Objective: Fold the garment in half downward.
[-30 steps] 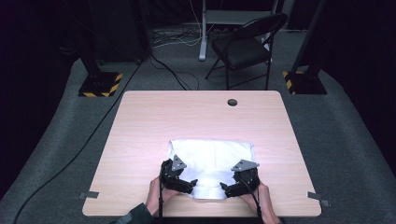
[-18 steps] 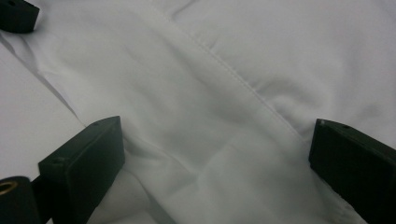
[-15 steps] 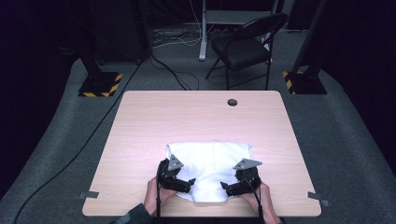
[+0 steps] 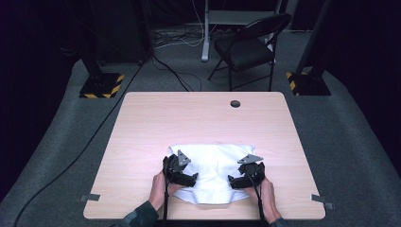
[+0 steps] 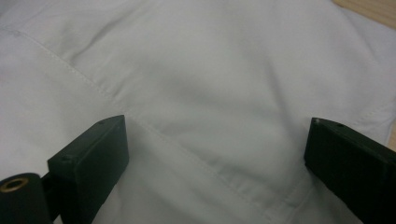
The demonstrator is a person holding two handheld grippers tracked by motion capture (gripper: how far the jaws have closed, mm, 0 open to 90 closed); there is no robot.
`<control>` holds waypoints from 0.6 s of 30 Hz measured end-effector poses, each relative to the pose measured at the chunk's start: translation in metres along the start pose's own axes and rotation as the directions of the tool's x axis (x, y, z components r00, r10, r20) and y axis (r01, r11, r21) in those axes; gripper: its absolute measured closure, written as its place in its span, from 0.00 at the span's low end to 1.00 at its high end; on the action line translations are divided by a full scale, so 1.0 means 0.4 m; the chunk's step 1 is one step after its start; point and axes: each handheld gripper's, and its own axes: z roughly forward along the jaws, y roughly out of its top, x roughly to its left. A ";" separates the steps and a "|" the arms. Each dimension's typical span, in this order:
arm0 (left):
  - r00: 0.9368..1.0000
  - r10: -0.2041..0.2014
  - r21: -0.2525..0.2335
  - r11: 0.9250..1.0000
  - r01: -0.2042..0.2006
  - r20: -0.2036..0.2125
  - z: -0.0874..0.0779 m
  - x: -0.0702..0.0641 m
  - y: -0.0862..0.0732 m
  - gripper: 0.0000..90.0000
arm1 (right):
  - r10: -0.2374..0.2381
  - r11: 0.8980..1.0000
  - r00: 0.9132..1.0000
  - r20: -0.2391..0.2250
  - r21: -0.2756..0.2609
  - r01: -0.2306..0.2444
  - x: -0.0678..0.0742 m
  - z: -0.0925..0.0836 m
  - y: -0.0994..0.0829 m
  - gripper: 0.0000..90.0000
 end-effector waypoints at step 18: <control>0.997 -0.067 -0.060 0.996 0.069 0.029 -0.005 0.060 0.058 0.03 | 0.028 0.996 0.997 -0.071 -0.083 -0.034 -0.042 -0.037 0.057 0.04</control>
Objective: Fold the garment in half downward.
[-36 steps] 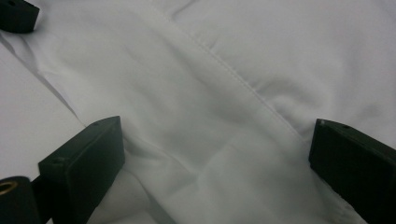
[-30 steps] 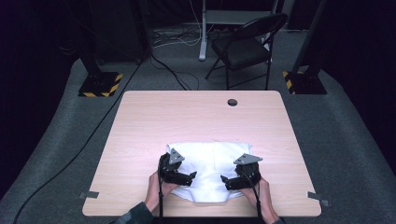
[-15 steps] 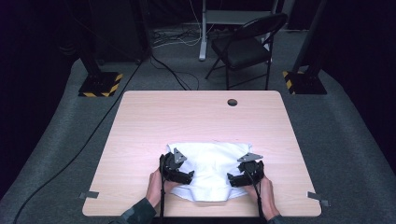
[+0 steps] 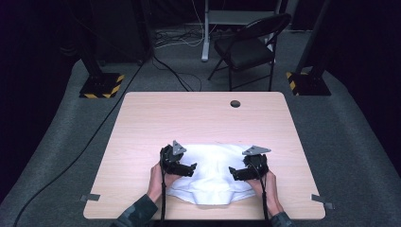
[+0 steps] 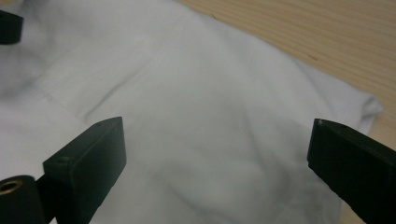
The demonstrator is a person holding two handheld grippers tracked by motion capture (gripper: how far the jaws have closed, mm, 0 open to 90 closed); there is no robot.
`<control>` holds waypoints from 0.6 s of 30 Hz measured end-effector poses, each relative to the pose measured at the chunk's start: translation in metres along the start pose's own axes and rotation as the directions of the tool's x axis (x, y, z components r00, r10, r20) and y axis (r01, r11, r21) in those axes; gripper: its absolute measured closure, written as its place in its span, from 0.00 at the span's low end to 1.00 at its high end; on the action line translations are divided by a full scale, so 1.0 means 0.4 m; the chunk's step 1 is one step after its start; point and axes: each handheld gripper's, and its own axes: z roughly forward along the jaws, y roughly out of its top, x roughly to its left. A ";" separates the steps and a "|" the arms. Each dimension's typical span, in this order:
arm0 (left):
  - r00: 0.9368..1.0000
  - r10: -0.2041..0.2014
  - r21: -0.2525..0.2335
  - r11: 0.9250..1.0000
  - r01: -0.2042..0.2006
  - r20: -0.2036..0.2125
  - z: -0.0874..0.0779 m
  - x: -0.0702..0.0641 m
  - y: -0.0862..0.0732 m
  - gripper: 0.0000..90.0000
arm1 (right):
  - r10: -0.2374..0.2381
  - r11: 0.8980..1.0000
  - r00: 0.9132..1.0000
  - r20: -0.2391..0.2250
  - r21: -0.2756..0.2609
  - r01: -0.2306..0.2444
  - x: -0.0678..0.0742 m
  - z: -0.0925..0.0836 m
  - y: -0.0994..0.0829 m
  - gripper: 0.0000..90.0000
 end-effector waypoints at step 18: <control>0.993 -0.076 0.043 0.996 0.073 0.090 0.052 0.060 0.011 0.01 | 0.003 0.999 1.000 0.013 0.040 -0.004 -0.040 0.057 0.015 0.05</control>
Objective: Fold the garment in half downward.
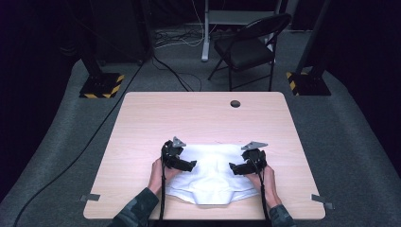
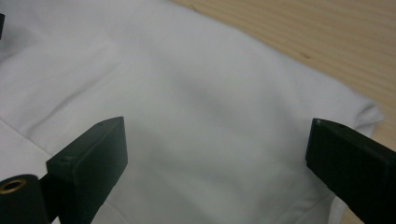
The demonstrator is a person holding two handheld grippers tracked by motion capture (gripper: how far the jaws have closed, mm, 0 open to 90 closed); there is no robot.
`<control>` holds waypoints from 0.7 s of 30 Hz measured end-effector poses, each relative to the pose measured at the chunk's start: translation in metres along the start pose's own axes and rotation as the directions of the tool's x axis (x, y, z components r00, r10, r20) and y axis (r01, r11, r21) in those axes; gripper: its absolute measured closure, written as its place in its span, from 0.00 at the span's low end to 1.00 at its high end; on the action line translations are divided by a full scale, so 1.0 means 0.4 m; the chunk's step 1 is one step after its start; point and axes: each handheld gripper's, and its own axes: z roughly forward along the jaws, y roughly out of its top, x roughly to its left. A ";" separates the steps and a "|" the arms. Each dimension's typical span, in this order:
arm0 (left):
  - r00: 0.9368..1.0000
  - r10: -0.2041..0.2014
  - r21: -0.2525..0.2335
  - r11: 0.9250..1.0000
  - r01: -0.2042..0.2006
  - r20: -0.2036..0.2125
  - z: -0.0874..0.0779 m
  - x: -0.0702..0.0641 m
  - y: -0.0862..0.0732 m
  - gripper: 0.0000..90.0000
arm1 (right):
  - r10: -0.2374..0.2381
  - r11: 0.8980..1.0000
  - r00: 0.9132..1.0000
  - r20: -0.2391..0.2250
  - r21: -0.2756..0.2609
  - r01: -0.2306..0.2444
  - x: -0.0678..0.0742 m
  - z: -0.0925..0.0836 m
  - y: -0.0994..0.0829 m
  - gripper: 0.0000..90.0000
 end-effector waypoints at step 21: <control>1.000 0.022 -0.008 1.000 -0.022 -0.014 0.003 0.001 0.017 0.00 | 0.029 1.000 1.000 0.010 0.003 -0.029 -0.021 0.023 0.022 0.02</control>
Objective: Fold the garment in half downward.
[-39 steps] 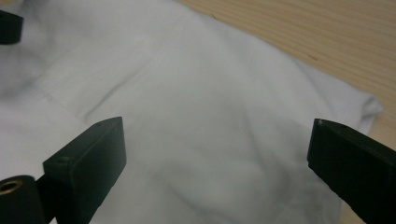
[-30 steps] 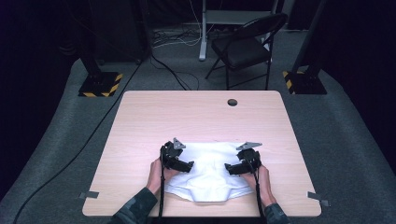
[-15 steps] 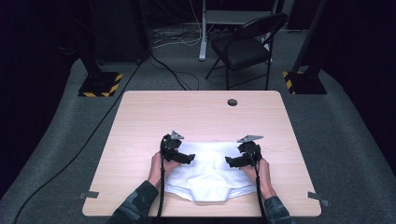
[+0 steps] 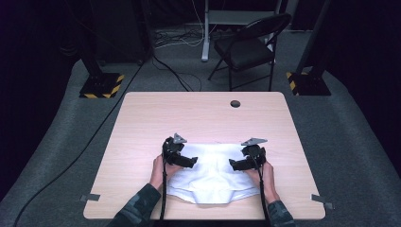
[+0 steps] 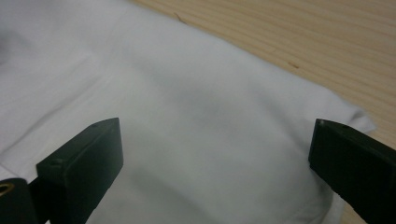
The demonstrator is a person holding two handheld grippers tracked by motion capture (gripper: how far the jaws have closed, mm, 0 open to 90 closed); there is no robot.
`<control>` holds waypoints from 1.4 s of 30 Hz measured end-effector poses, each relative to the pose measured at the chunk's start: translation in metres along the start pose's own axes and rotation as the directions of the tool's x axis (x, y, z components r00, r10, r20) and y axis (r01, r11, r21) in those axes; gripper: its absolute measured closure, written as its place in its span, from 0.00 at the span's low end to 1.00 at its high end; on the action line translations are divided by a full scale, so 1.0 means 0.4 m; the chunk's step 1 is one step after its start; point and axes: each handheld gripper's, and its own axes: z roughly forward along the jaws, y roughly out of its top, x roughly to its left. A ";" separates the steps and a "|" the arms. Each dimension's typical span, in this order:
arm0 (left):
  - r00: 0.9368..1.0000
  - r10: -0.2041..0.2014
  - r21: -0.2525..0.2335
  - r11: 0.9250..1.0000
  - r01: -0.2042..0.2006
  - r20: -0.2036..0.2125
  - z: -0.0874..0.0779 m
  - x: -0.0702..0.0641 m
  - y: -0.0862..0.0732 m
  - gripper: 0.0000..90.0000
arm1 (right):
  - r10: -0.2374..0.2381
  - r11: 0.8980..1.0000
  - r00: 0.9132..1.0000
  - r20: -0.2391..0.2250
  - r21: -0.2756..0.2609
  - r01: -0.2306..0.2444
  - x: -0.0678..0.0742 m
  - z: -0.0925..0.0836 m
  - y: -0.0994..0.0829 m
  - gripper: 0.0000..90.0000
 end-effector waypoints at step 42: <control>0.983 -0.063 -0.141 0.989 0.039 -0.174 -0.232 0.066 -0.246 0.00 | 0.049 0.986 0.991 0.124 -0.163 -0.028 -0.055 -0.262 -0.213 0.03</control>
